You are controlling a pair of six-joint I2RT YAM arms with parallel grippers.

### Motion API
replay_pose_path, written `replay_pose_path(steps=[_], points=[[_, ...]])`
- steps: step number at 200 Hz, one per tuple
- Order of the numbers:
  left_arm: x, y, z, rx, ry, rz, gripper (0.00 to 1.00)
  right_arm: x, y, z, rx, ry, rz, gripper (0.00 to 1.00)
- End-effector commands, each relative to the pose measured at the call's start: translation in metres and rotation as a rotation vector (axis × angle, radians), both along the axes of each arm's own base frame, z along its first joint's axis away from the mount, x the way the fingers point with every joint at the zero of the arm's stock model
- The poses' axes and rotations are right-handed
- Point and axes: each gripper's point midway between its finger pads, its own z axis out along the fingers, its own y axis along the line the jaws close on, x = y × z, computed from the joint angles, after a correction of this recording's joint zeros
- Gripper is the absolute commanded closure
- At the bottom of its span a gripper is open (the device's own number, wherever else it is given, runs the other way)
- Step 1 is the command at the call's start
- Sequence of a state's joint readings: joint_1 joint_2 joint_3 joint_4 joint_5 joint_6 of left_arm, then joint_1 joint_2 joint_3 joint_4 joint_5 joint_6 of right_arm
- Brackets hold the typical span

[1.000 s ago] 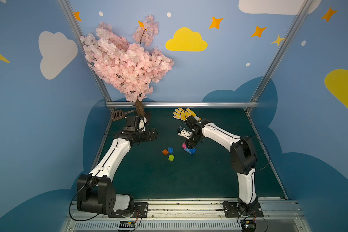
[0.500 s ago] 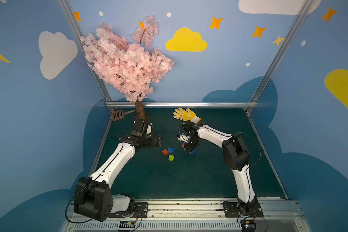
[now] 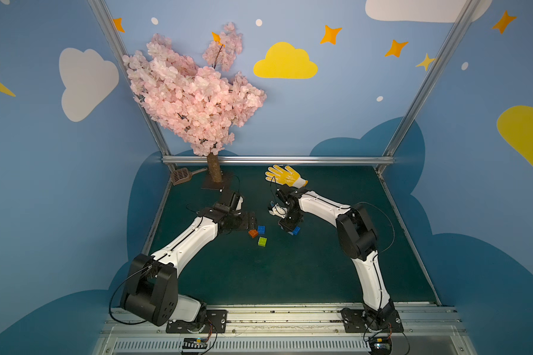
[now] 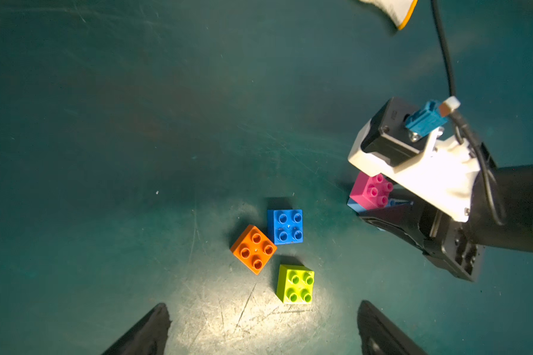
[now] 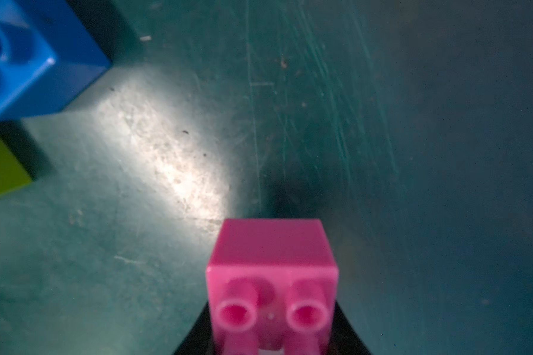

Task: Assemble the letter y with lego
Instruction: Pick up the lego brick from the center of the board.

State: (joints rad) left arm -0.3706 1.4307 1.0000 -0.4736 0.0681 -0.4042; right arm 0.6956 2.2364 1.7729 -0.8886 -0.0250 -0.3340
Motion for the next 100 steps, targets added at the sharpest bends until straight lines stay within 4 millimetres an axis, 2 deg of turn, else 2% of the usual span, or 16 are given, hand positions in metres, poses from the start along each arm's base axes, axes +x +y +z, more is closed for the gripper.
replay_pose_path(steps=[1,35,63,84,100], points=[[-0.001,-0.005,-0.009,0.012,0.009,0.0,0.05,-0.001,0.002,-0.001,-0.005,0.005,-0.004,0.85],[-0.008,-0.02,-0.022,0.024,0.036,-0.027,0.07,0.004,-0.003,0.009,-0.013,-0.035,-0.023,0.98],[-0.015,-0.036,-0.034,0.053,0.064,-0.068,0.08,0.022,-0.03,0.033,-0.039,-0.113,-0.187,1.0],[-0.022,-0.047,-0.045,0.093,0.089,-0.105,0.1,0.026,-0.053,0.052,-0.02,-0.142,-0.272,1.0],[-0.024,-0.054,-0.052,0.116,0.106,-0.129,0.17,0.025,-0.069,0.064,-0.006,-0.15,-0.322,1.0]])
